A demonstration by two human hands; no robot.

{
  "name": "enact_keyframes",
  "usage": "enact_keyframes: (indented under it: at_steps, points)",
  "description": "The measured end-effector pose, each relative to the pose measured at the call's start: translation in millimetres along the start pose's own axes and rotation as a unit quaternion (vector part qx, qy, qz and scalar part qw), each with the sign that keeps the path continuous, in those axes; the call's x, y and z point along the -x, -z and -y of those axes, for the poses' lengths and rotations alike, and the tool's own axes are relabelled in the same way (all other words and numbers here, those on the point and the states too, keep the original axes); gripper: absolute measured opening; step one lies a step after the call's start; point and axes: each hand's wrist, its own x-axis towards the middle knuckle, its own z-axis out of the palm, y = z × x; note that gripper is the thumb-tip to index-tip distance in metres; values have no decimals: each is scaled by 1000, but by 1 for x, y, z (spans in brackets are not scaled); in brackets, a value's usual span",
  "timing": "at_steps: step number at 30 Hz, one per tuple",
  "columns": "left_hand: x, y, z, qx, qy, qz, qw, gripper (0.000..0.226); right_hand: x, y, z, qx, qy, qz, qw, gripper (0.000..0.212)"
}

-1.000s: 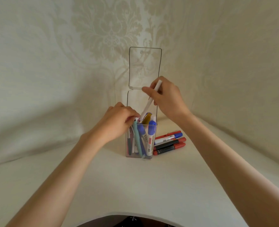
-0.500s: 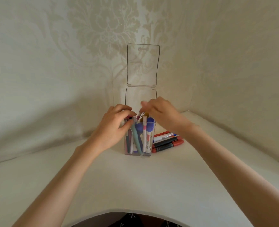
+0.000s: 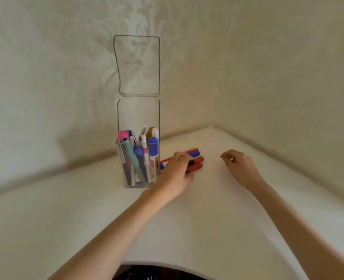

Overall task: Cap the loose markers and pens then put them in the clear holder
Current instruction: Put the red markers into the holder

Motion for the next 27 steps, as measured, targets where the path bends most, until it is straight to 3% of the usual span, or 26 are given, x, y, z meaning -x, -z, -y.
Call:
enact_keyframes:
  at_steps: [4,11,15,17,22,25,27]
  points:
    - [-30,-21,14,-185,88,28,979,46,4,-10,-17,17,-7,-26,999,24]
    - [-25,-38,16,-269,6,-13,963,45,9,-15,-18,38,36,-22,998,23]
    - [-18,-44,3,-225,-15,16,974,37,11,-16,-15,21,39,-25,999,24]
    - [-15,-41,0,-166,5,-7,986,29,11,-18,-10,2,51,-20,998,24]
    - [-7,-13,6,82,73,-109,988,12,0,-27,17,46,247,73,965,36]
    - [5,5,7,148,52,-89,984,11,-9,-38,36,73,292,145,943,45]
    - [18,12,6,198,38,-53,978,8,-12,-45,43,160,309,170,922,43]
